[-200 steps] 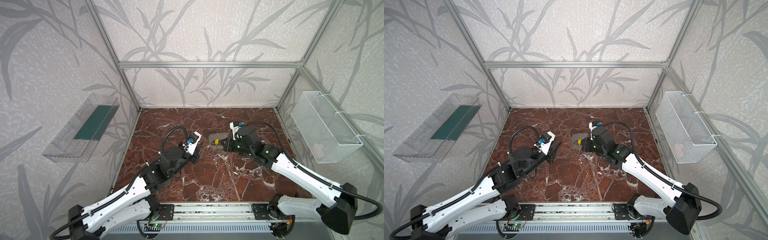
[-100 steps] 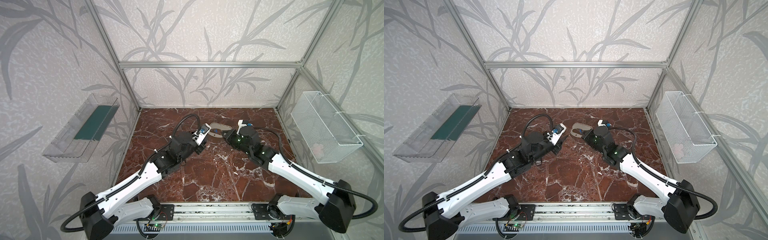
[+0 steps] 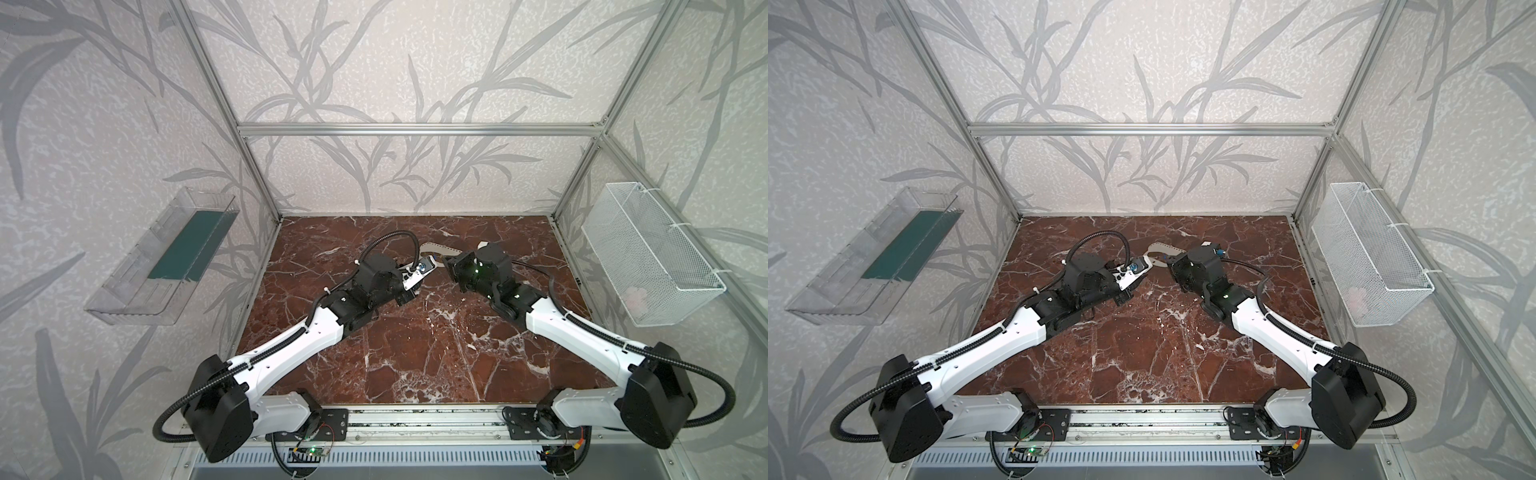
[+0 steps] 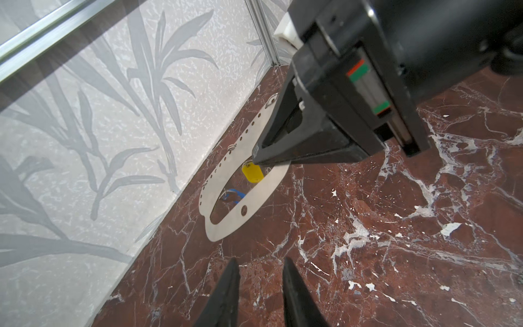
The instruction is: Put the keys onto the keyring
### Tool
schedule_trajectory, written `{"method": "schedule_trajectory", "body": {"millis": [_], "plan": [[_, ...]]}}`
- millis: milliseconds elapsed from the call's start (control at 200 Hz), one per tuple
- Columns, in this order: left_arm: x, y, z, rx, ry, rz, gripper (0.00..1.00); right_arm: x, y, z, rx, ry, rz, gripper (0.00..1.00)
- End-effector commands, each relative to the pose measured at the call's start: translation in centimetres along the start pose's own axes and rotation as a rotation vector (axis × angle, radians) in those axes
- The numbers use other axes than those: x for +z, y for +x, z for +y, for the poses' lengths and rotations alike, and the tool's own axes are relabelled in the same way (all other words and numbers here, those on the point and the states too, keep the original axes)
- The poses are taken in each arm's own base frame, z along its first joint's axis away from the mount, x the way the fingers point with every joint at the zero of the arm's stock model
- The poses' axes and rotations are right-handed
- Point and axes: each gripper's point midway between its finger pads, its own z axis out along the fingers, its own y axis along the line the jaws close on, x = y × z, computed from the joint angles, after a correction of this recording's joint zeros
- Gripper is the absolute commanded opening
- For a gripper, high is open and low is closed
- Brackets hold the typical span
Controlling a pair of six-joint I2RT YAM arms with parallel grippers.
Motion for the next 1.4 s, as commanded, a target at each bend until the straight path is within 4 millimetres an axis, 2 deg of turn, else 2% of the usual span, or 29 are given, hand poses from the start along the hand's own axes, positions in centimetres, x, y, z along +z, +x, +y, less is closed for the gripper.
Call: {"method": "schedule_trajectory", "body": {"millis": [0, 420, 750, 845, 1395], "plan": [[0.3, -0.8, 0.6, 0.076, -0.023, -0.046, 0.29, -0.3, -0.1, 3.0, 0.018, -0.098, 0.014, 0.0], [1.7, 0.2, 0.5, 0.172, -0.021, -0.007, 0.29, -0.5, -0.2, 3.0, 0.026, -0.106, 0.016, 0.0], [3.8, 0.9, 2.1, 0.236, -0.12, 0.011, 0.28, -0.6, 0.2, 2.9, 0.042, -0.112, 0.043, 0.0], [3.9, 0.4, 2.7, 0.243, -0.155, -0.008, 0.28, -0.7, 0.2, 2.9, 0.035, -0.108, 0.04, 0.0], [3.3, 0.4, 2.5, 0.238, -0.146, -0.013, 0.28, -0.9, -1.1, 1.7, 0.033, -0.089, -0.009, 0.0]]}}
